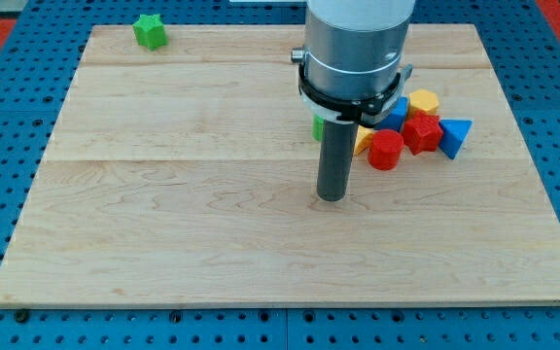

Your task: Slide the group of blocks to the left

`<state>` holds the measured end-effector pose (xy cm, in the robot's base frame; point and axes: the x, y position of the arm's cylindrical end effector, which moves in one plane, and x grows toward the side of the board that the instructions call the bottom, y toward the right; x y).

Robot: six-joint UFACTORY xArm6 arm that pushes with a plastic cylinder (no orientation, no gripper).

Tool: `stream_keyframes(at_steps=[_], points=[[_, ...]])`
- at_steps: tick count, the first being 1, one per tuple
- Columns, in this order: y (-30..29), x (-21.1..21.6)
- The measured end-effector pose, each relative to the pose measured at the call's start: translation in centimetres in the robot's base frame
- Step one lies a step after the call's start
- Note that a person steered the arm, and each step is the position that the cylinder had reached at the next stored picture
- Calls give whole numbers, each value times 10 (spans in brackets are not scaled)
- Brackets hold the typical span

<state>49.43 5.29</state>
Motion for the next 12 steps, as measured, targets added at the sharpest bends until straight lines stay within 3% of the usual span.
stream_keyframes(at_steps=[6, 8, 12], points=[[7, -3], [4, -29], [-12, -36]])
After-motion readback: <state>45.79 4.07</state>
